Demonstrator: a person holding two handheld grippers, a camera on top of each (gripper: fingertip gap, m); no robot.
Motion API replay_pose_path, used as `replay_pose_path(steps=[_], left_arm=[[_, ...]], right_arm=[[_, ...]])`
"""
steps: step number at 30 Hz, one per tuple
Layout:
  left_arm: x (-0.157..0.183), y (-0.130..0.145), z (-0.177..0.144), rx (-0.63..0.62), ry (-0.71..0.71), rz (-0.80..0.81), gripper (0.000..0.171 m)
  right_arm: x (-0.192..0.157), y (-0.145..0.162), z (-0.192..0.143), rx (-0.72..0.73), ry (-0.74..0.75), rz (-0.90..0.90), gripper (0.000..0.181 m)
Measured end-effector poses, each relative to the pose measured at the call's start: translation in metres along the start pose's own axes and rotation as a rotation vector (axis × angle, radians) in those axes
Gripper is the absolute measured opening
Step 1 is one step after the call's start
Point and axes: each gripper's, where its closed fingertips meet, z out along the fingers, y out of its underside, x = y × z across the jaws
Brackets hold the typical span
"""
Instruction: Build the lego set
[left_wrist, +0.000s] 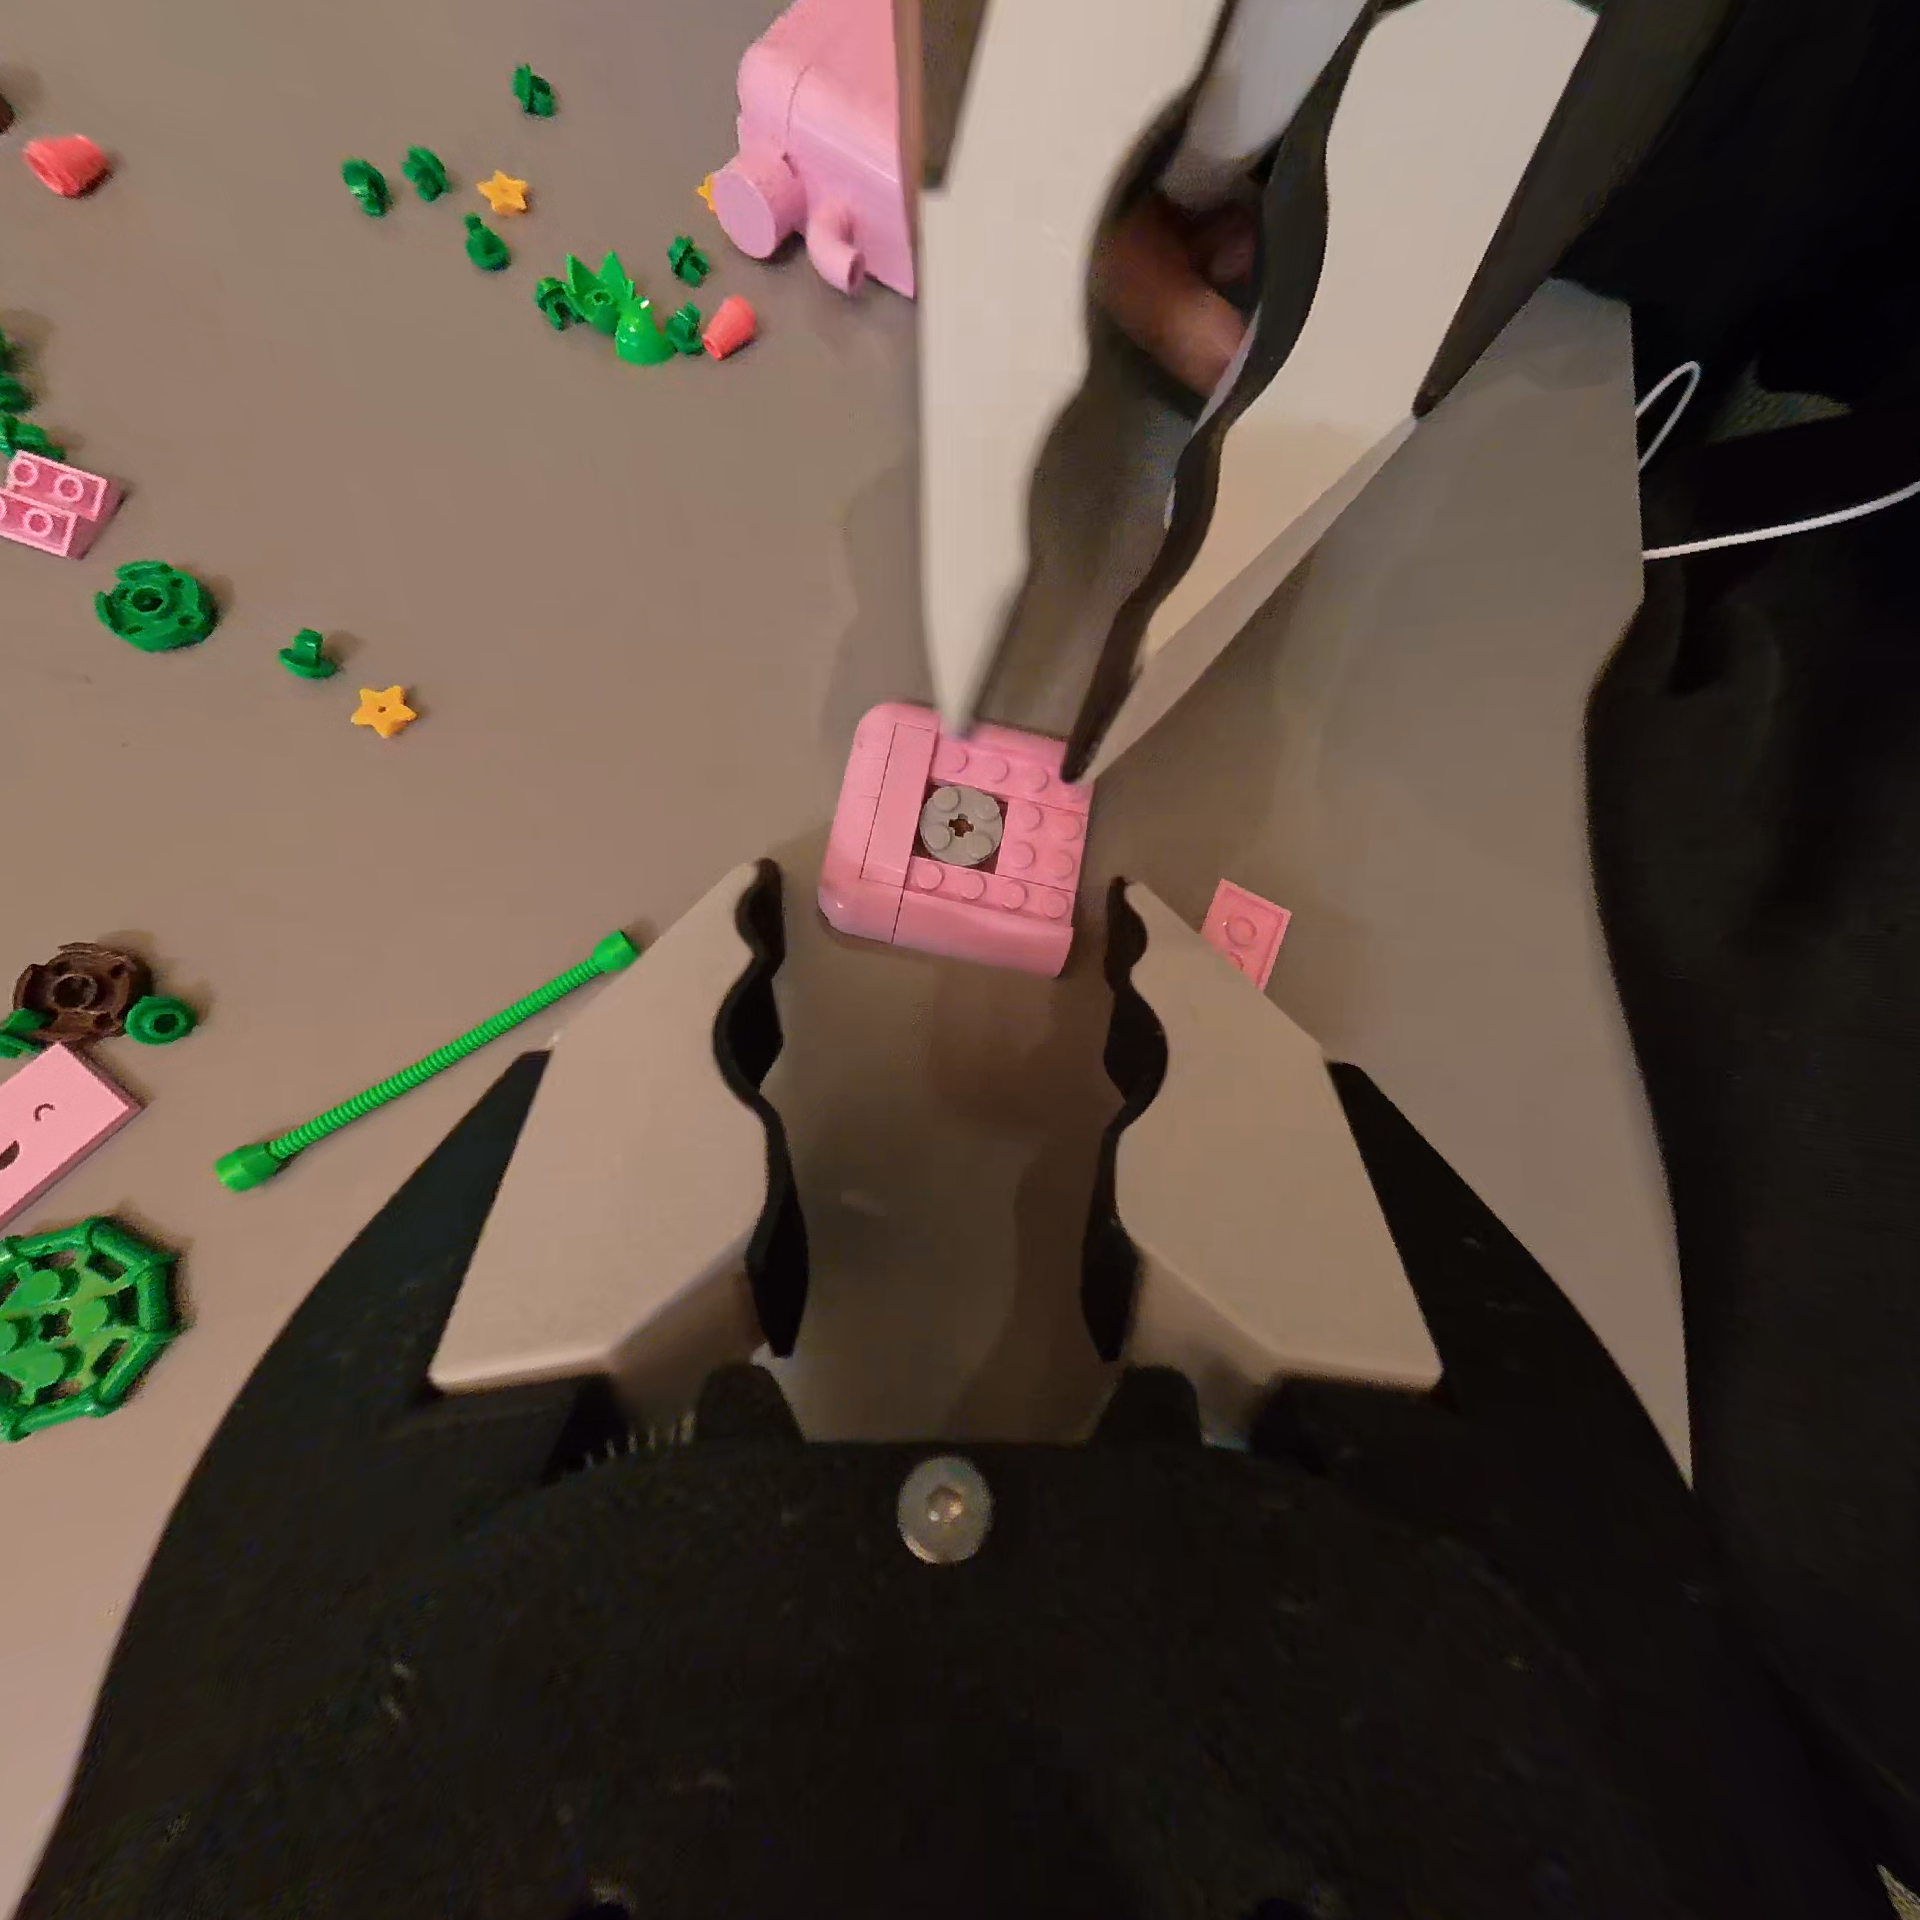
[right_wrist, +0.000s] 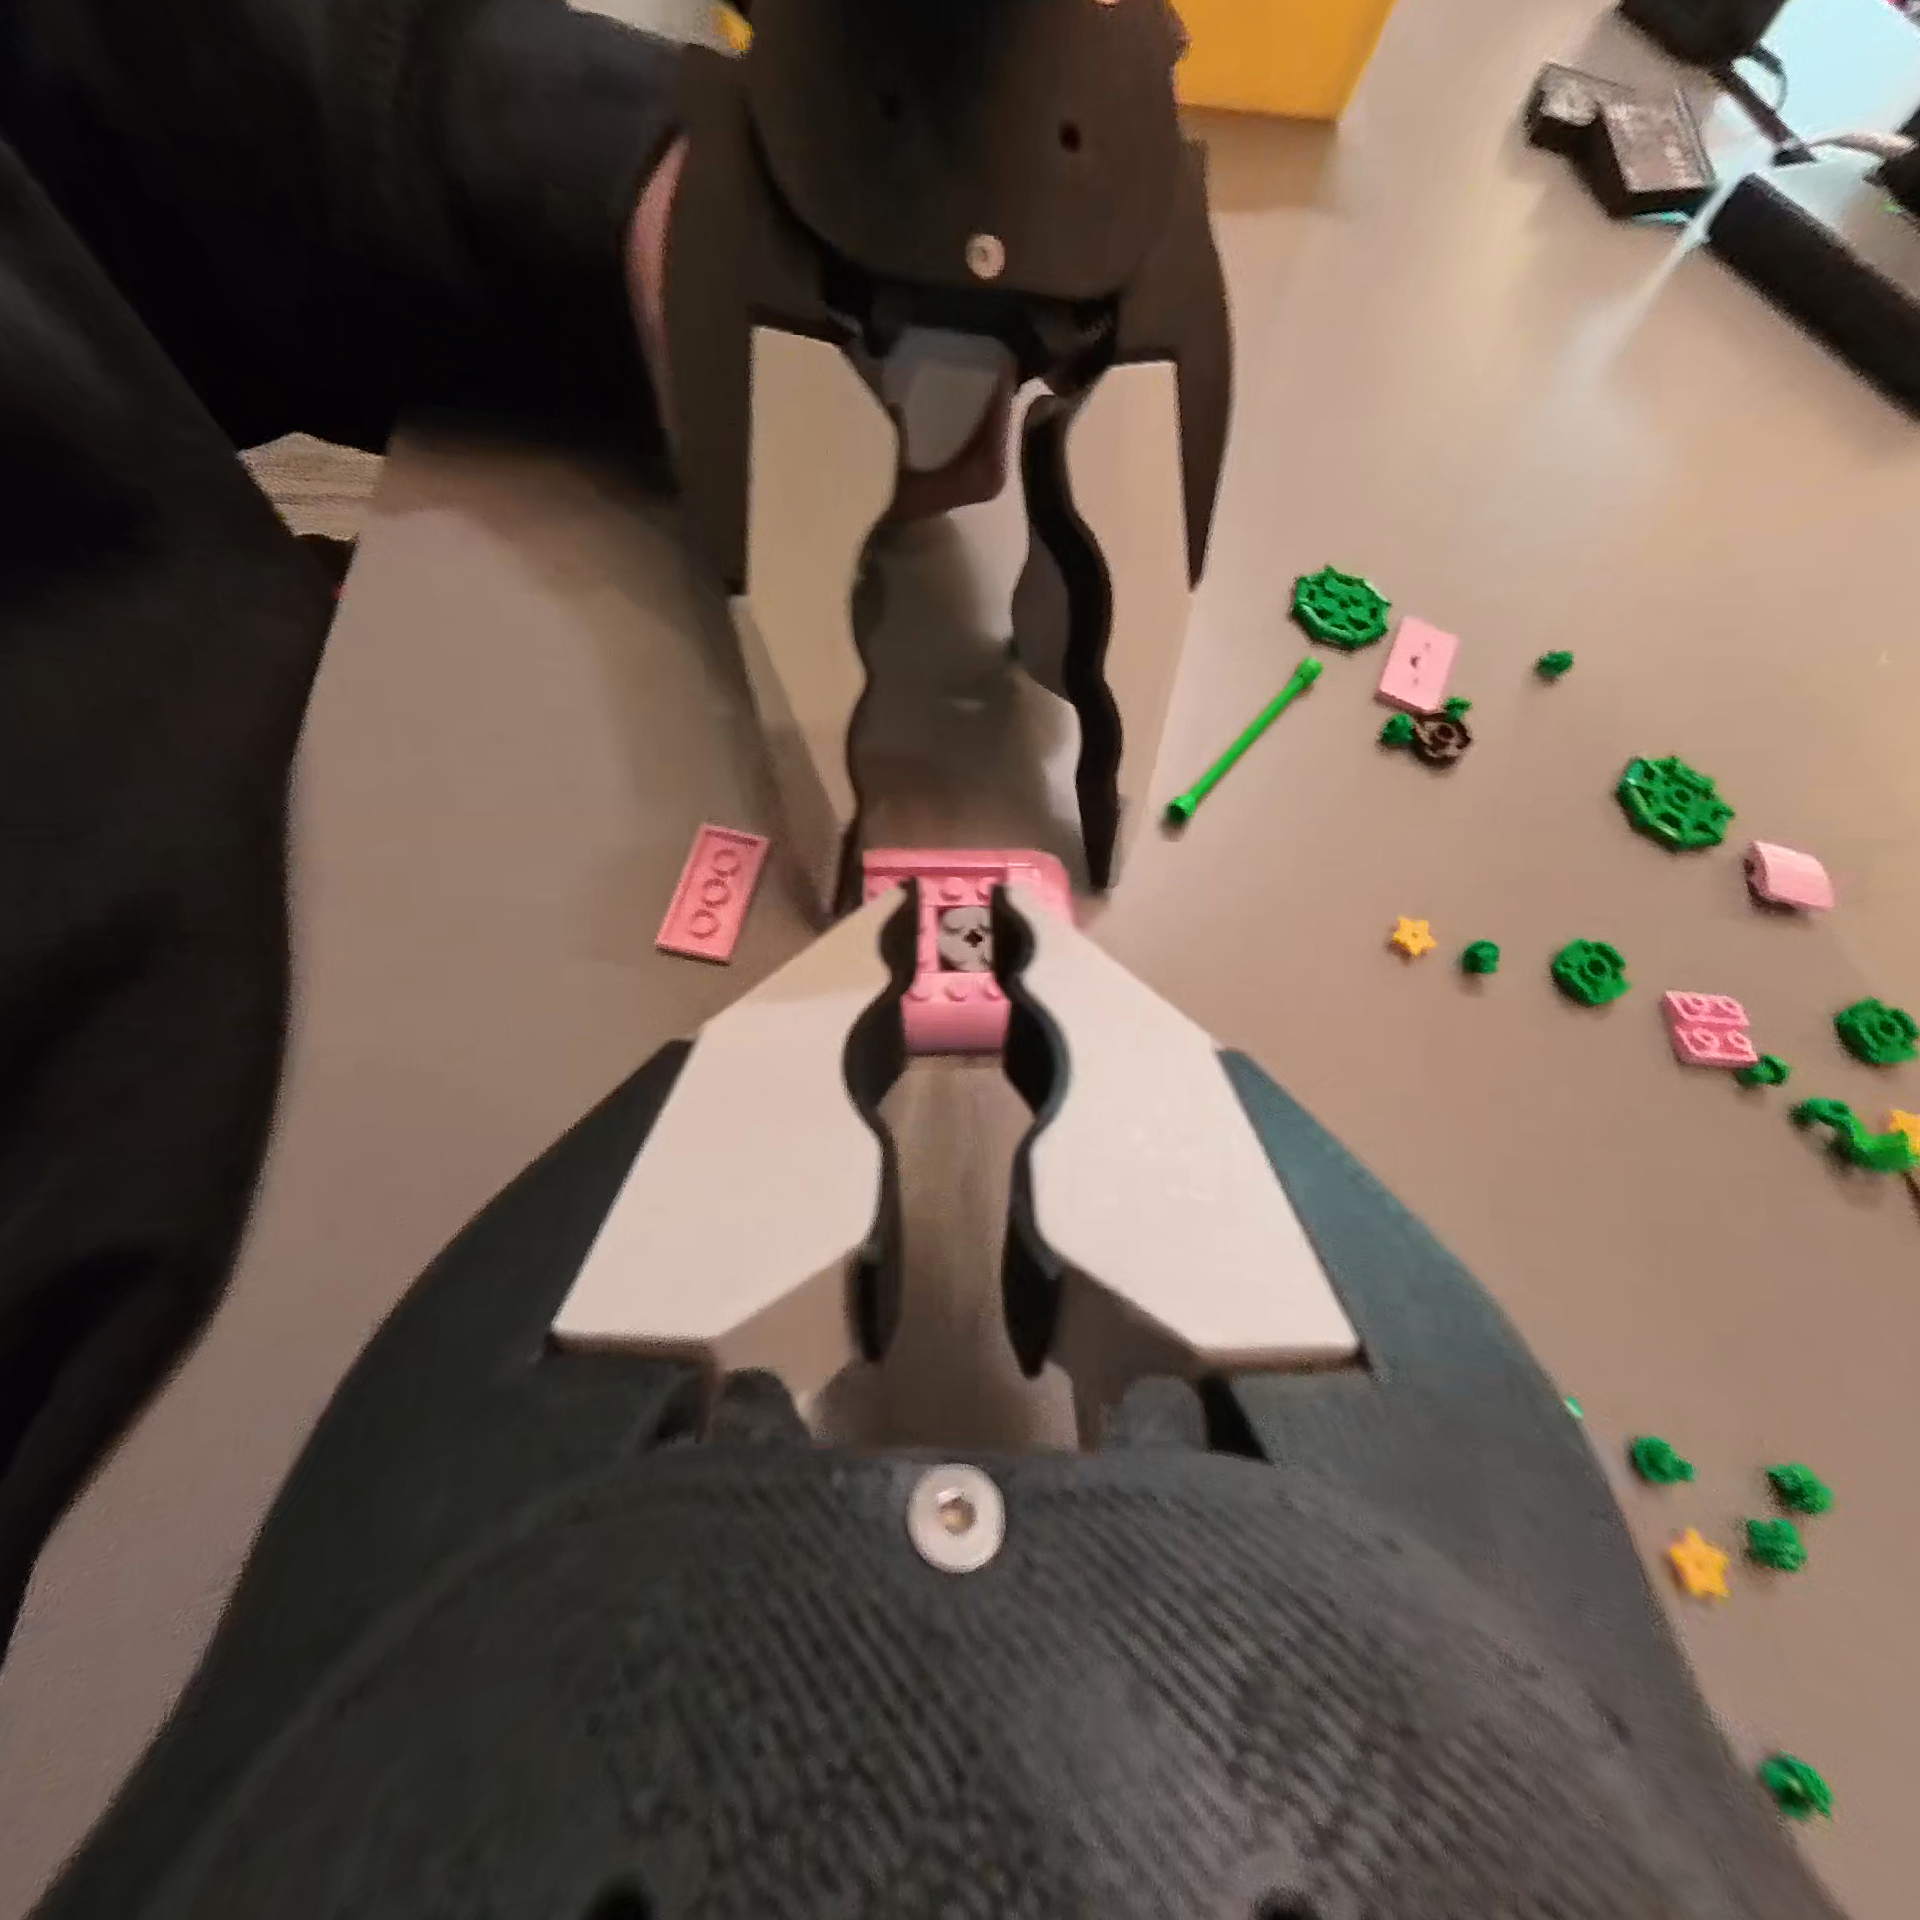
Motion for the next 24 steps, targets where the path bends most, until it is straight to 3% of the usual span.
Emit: replay_pose_path(steps=[2, 5, 11, 17, 20, 24], left_arm=[[0.000, 0.000, 0.001, -0.004, -0.008, 0.007, 0.052], [0.000, 0.001, 0.001, -0.009, -0.022, 0.021, 0.051], [-0.001, 0.001, 0.001, -0.010, -0.026, 0.019, 0.048], [-0.001, 0.001, 0.001, -0.006, -0.020, 0.007, 0.046], [-0.003, 0.000, 0.000, -0.003, -0.024, -0.009, 0.046], [-0.009, 0.000, -0.001, 0.003, -0.048, -0.038, 0.046]], right_arm=[[-0.006, 0.001, 0.004, -0.006, -0.021, -0.009, 0.000], [-0.012, 0.018, 0.014, -0.103, -0.061, 0.011, 0.000], [-0.009, 0.017, 0.015, -0.104, -0.051, 0.125, 0.000], [-0.007, 0.017, 0.013, -0.106, -0.017, 0.035, 0.000], [-0.004, 0.012, 0.010, -0.076, 0.015, -0.015, 0.021], [-0.029, 0.001, 0.006, -0.017, -0.130, -0.010, 0.025]])
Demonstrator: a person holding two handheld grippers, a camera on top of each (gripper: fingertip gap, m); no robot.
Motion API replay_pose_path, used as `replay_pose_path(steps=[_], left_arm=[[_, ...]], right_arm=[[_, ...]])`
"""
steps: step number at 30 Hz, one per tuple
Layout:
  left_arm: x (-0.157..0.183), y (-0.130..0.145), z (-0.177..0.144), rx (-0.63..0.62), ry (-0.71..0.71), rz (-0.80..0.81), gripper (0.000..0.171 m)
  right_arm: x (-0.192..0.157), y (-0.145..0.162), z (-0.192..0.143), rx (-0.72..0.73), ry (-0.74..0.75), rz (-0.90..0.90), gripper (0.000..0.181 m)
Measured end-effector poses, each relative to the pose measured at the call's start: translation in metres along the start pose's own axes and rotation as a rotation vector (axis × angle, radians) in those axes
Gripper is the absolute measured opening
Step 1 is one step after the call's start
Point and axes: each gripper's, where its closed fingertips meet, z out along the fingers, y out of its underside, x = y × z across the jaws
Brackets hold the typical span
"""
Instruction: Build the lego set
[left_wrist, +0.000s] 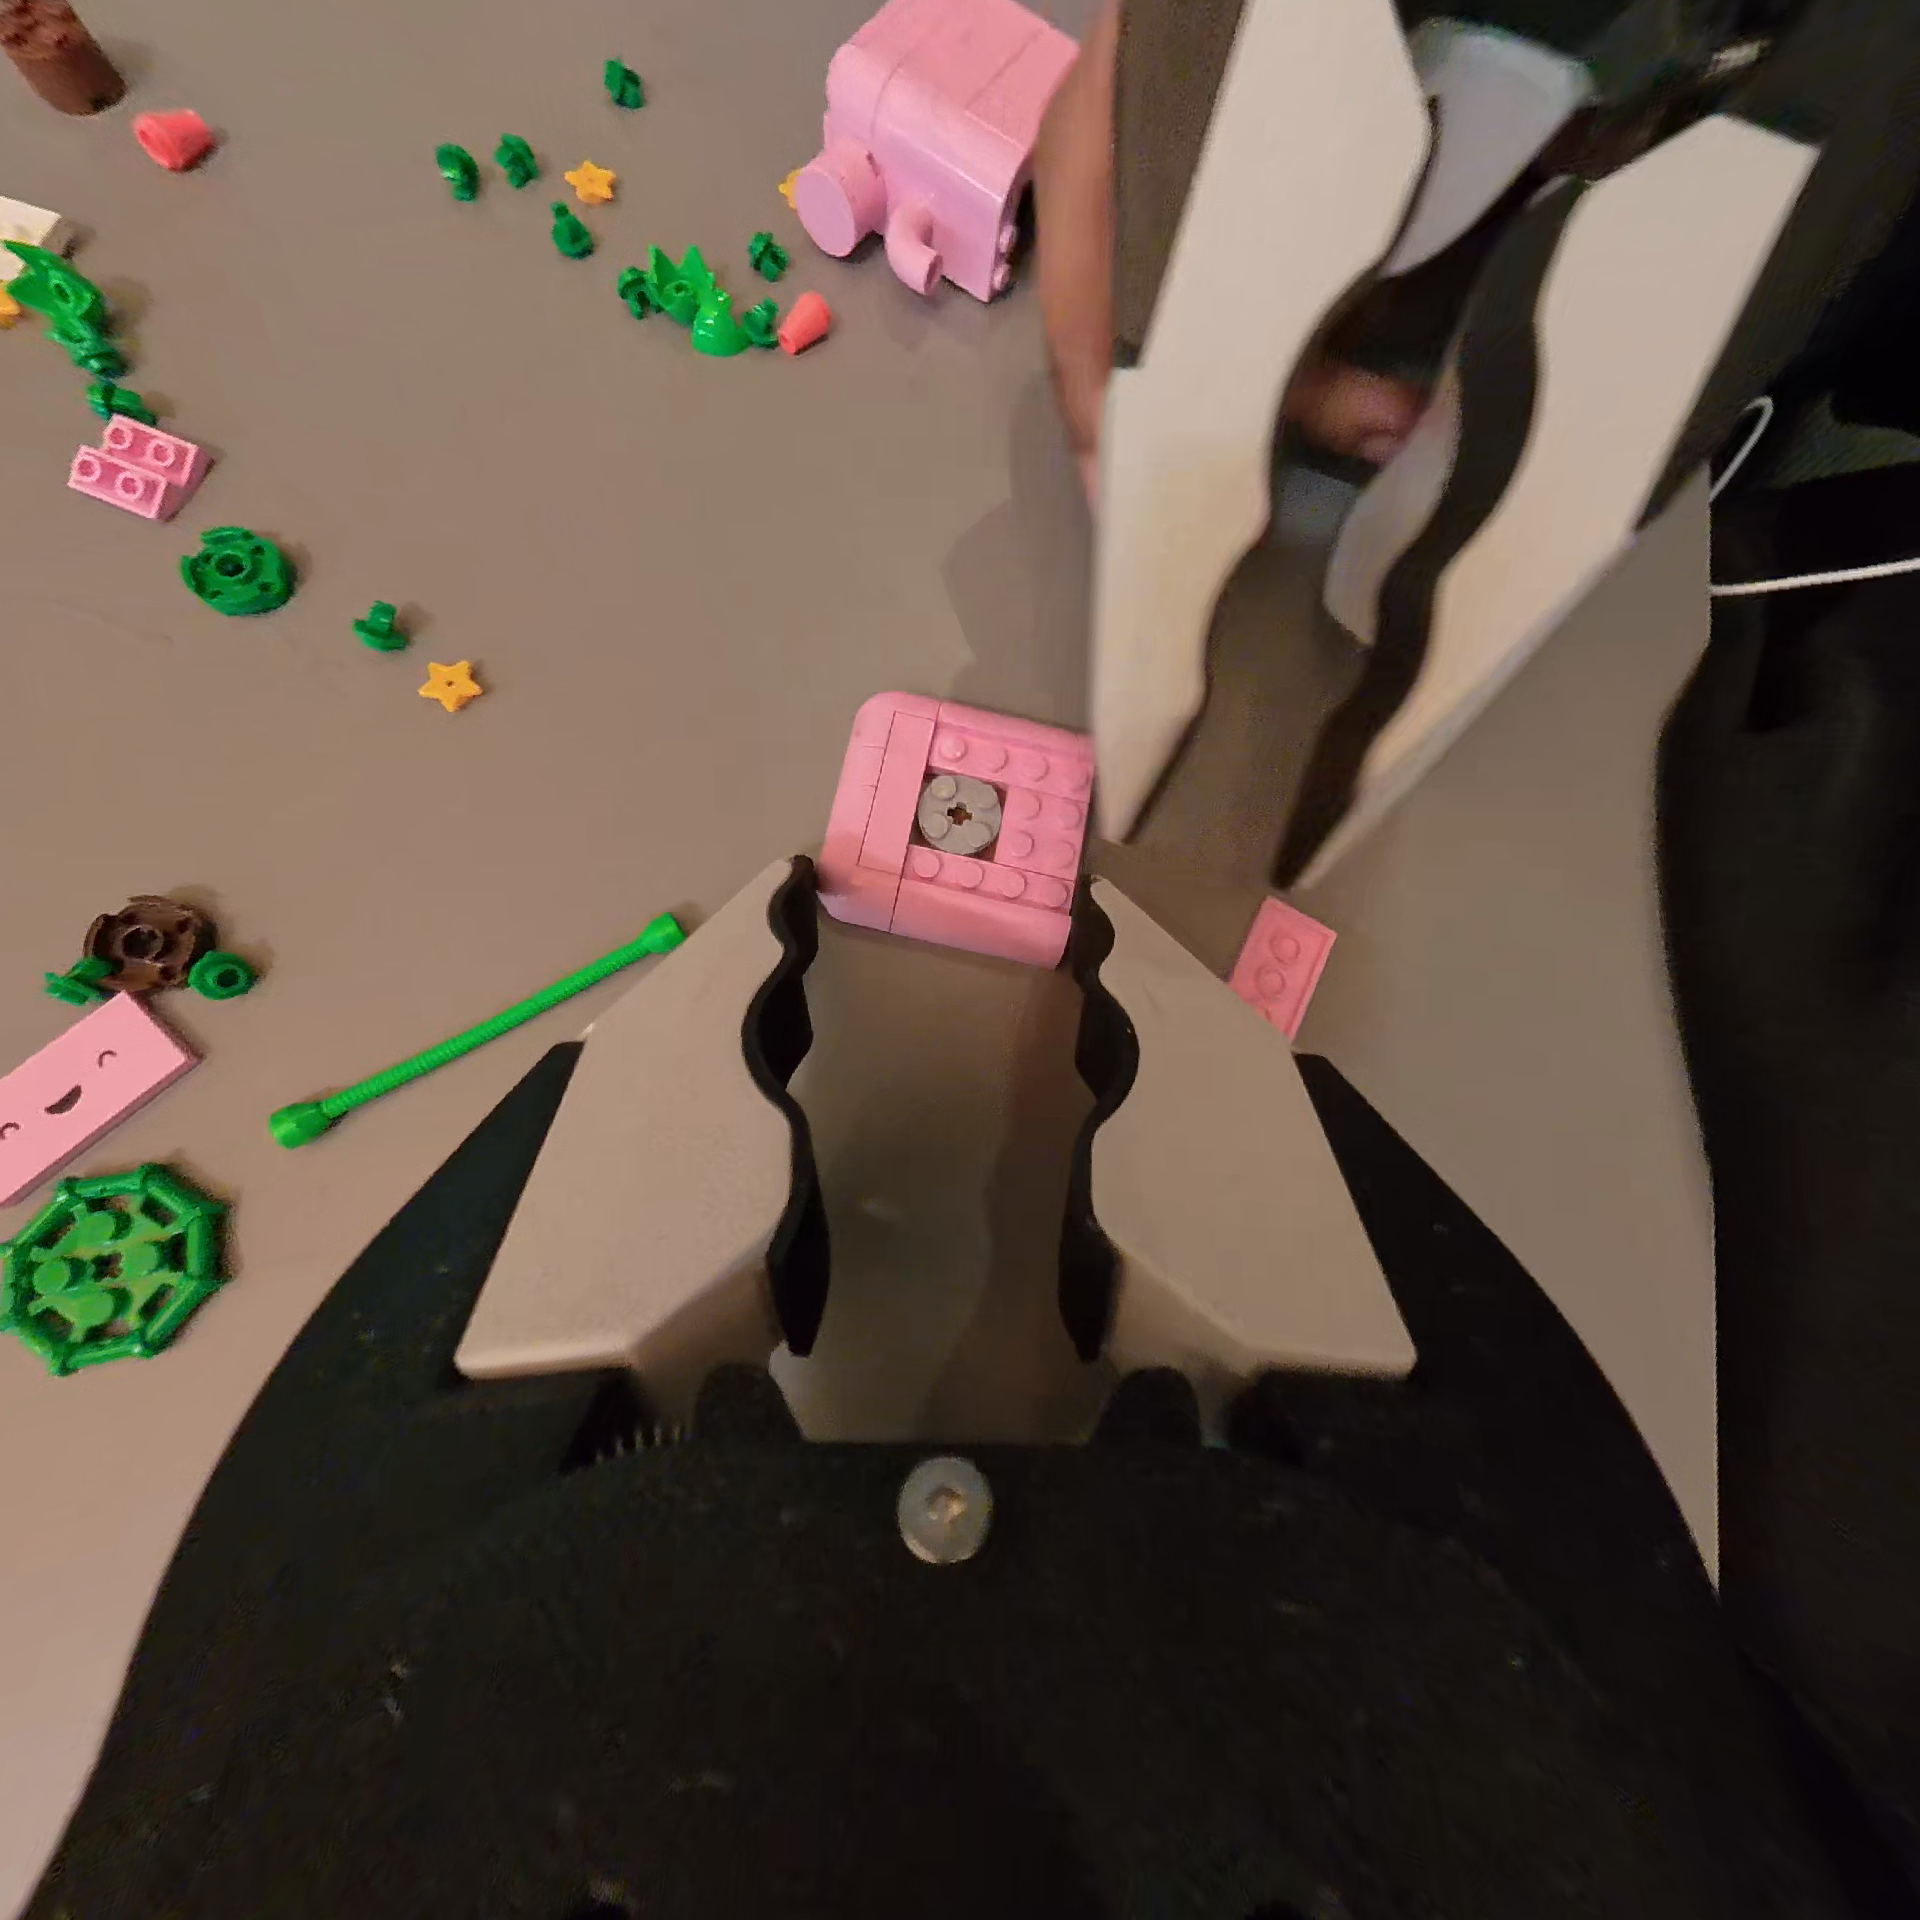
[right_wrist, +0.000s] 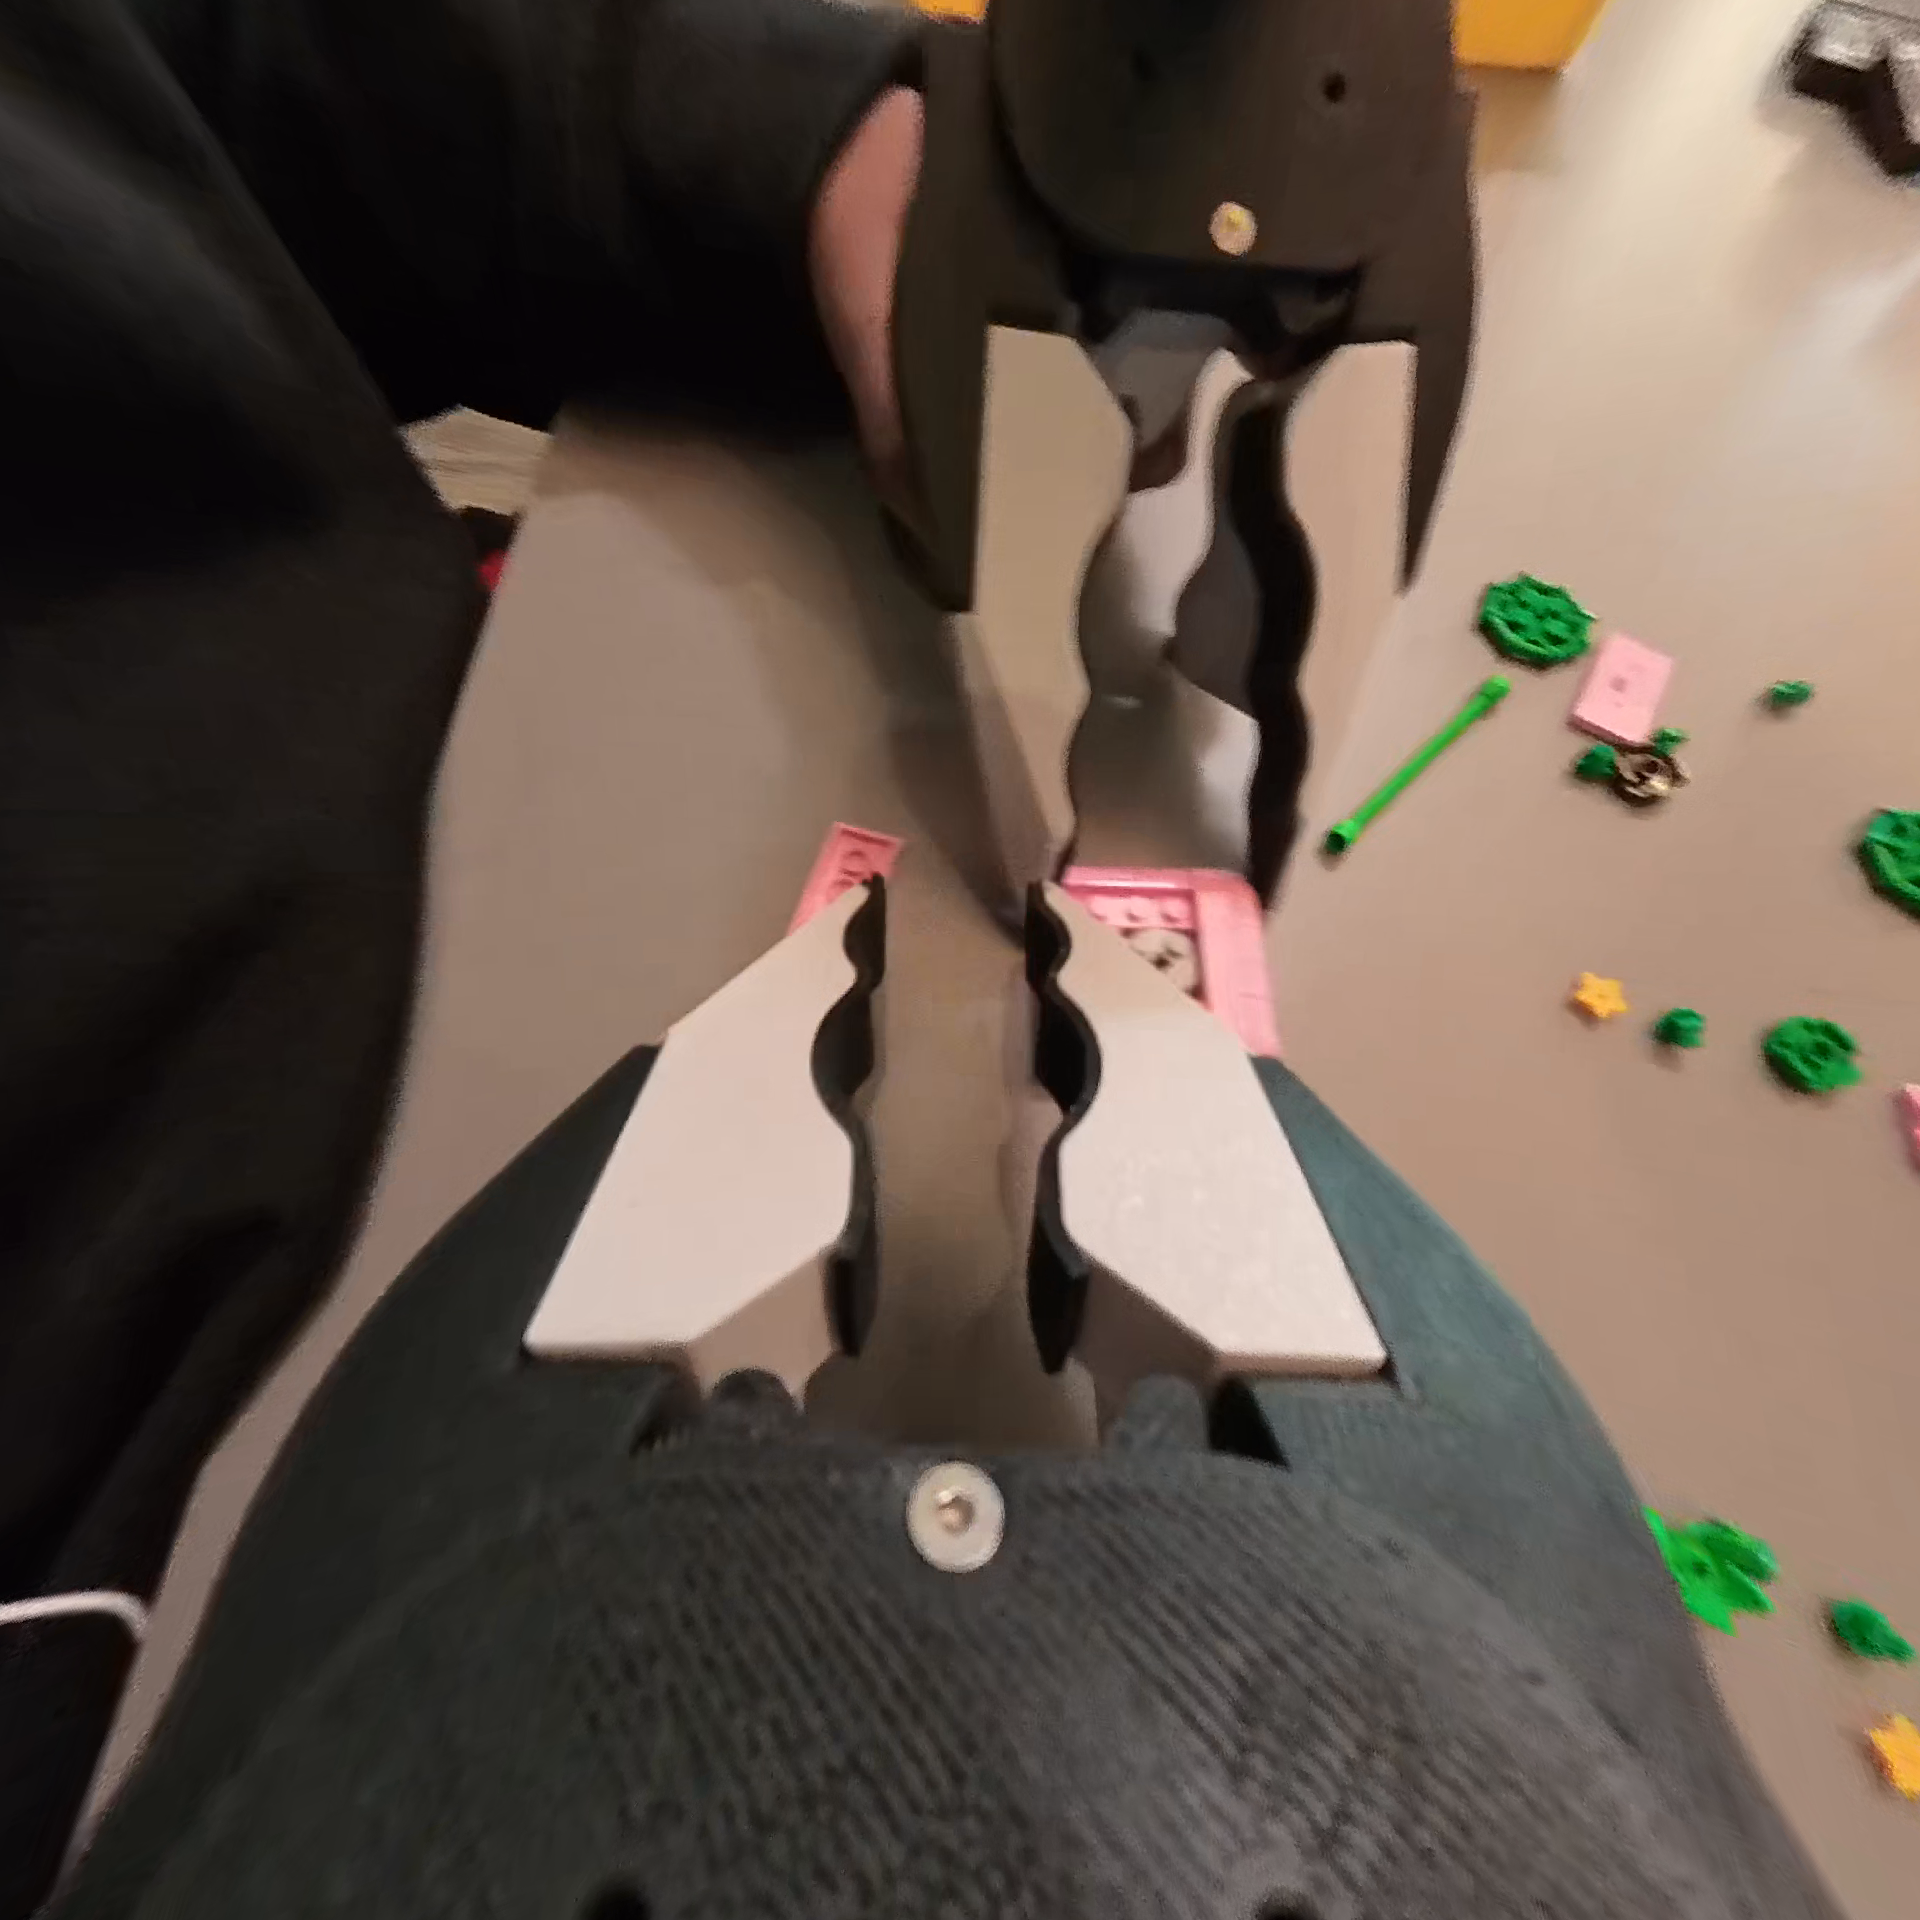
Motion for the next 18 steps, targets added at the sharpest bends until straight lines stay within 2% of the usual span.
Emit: replay_pose_path(steps=[3, 6, 10, 13, 18], left_arm=[[-0.005, 0.000, -0.001, 0.006, -0.018, -0.025, 0.046], [-0.006, -0.001, -0.002, 0.012, -0.012, -0.043, 0.046], [-0.010, -0.004, -0.005, 0.044, -0.004, -0.089, 0.063], [-0.012, -0.011, -0.013, 0.118, 0.028, -0.134, 0.065], [-0.015, -0.030, -0.033, 0.300, 0.085, -0.187, 0.065]], right_arm=[[-0.016, -0.001, 0.004, 0.003, -0.088, 0.011, 0.032], [-0.023, 0.009, 0.013, -0.070, -0.115, -0.004, 0.038], [-0.030, 0.014, 0.018, -0.116, -0.119, -0.062, 0.034], [-0.031, 0.014, 0.019, -0.116, -0.122, -0.054, 0.018], [-0.017, 0.013, 0.018, -0.118, -0.055, -0.064, 0.015]])
